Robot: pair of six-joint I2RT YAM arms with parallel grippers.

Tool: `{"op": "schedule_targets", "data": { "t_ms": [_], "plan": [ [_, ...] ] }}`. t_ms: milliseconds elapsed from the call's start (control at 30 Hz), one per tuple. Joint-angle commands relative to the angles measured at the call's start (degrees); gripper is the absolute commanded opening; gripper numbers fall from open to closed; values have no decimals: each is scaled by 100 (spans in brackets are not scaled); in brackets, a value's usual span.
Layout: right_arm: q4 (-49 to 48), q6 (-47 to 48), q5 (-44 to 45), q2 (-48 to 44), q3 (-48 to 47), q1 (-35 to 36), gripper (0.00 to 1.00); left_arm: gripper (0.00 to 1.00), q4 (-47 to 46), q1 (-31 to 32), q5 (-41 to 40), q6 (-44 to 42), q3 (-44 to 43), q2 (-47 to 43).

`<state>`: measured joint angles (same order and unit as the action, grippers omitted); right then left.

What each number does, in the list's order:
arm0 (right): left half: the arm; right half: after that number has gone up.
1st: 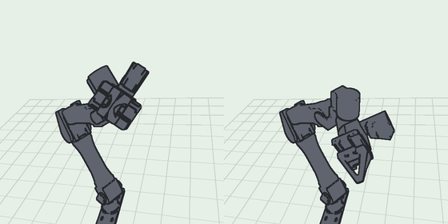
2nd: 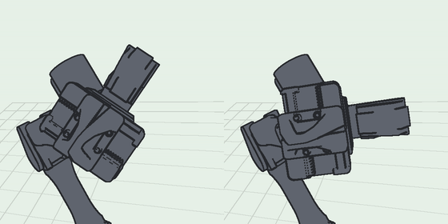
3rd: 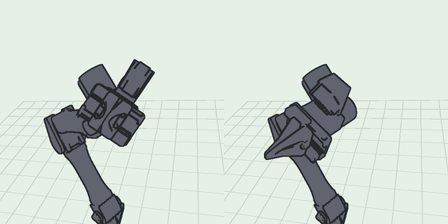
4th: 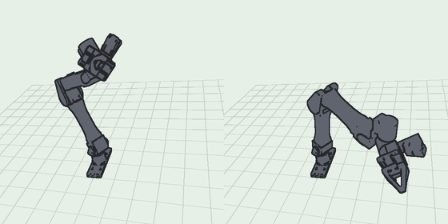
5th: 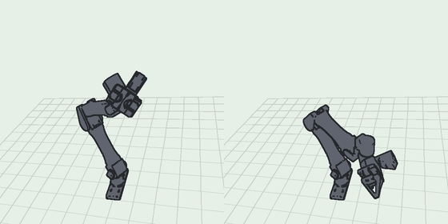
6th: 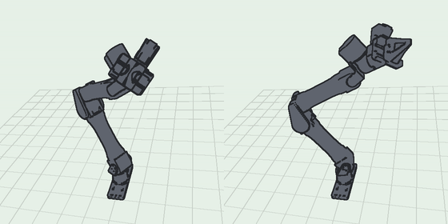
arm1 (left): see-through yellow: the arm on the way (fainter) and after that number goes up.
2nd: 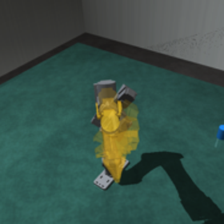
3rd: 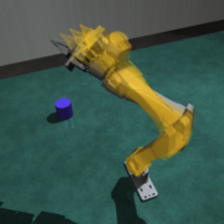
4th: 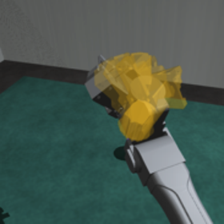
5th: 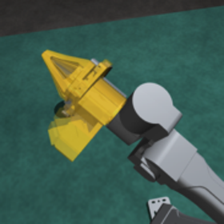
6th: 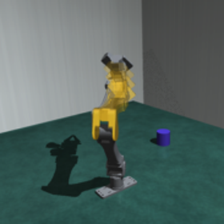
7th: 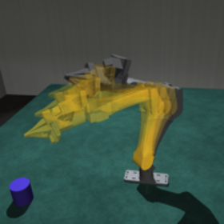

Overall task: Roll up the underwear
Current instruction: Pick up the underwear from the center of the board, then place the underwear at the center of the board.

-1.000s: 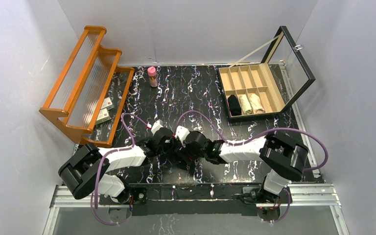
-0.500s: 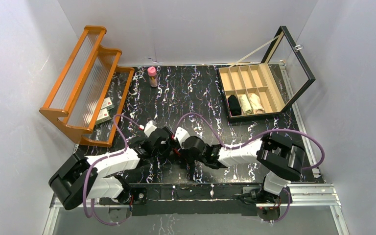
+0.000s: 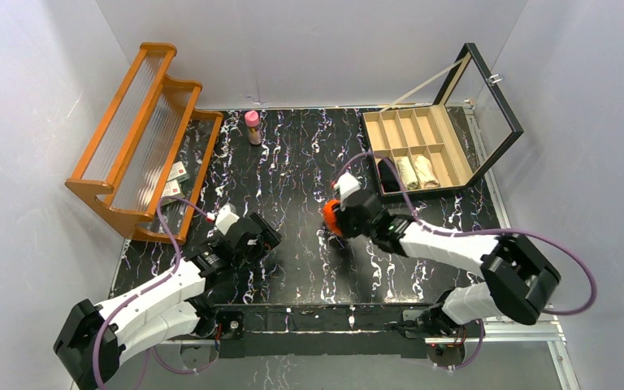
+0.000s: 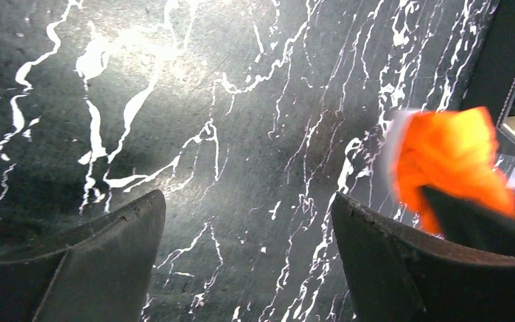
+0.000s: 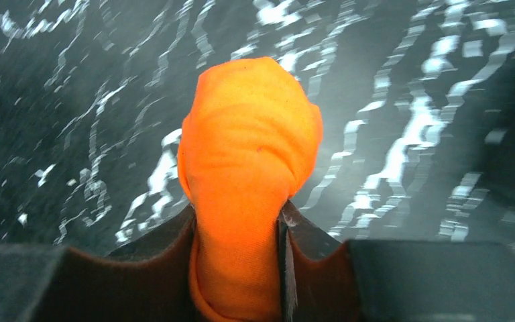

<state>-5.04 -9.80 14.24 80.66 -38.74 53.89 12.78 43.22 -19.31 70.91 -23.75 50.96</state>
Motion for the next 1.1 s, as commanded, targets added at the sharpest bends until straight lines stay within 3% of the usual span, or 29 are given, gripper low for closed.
{"op": "schedule_targets", "data": {
  "t_ms": [0,167,367,567,833,1067],
  "plan": [
    [731,565,-203,-536,-620,-845,1,91,568,-26,-330,-275,-242,-175],
    [1088,1242,-433,-666,-1241,-2128,1,91,551,-33,-187,-532,-432,-28],
    [1120,2405,206,-482,-1860,-3424,1,91,420,-28,142,-936,-617,81],
    [261,3508,228,-241,-1941,-4337,1,91,350,-42,445,-1312,-748,275],
    [369,4164,20,853,-2497,-5028,1,91,266,-86,845,-1694,-848,465],
    [474,4363,-319,1162,-2620,-5342,1,91,140,-223,1071,-1835,-784,527]
  ]
}}
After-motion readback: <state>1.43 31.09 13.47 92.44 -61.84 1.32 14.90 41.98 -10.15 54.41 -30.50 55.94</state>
